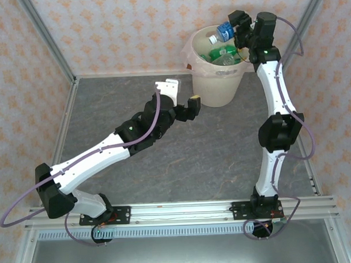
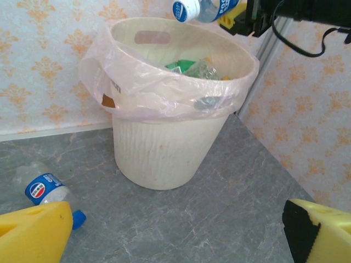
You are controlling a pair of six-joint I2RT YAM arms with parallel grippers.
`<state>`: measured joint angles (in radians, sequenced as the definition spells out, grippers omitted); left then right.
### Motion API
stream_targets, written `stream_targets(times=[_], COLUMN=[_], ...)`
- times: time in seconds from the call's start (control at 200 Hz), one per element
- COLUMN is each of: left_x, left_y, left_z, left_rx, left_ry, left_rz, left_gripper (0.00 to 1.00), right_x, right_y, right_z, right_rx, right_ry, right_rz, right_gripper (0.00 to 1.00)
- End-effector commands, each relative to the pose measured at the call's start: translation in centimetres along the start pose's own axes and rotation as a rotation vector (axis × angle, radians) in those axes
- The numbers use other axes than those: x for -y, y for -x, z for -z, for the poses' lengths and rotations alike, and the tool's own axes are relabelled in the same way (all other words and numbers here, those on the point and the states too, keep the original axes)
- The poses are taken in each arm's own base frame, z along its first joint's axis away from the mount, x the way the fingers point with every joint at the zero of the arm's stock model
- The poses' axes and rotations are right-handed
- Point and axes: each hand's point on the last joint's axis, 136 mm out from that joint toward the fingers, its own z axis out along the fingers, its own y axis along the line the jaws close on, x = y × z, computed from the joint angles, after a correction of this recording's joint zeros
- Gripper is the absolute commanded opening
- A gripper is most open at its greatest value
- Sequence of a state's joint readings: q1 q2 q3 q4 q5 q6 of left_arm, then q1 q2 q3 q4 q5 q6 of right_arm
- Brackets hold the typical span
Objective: Put the plastic bottles in the bin
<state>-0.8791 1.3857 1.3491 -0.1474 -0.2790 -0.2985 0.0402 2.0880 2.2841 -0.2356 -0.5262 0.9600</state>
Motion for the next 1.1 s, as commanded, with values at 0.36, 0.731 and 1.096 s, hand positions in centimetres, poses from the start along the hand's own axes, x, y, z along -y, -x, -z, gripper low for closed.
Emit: stream_targets(times=[0.36,0.731,1.096], left_x=[-0.7,-4.9,-14.1], left_y=[0.4,-1.5,-9.3], left_z=[-0.3,-3.6,-7.8], left_rx=[0.010,-0.056,-0.254], left_ry=[0.052,0.217,0.349], left_rz=[0.007,0.089,0.453], left_gripper=[0.99,0.99,0.89], right_x=[-3.3,-7.8,-8.7], right_y=[1.5,0.7,-2.1], right_z=[1.9,6.7,12.7], right_rx=[0.051,0.033,0.003], right_ry=[0.021,0.066,0.074], right_rz=[0.059,0.237,0.384], right_gripper=[1.00,0.99,1.00])
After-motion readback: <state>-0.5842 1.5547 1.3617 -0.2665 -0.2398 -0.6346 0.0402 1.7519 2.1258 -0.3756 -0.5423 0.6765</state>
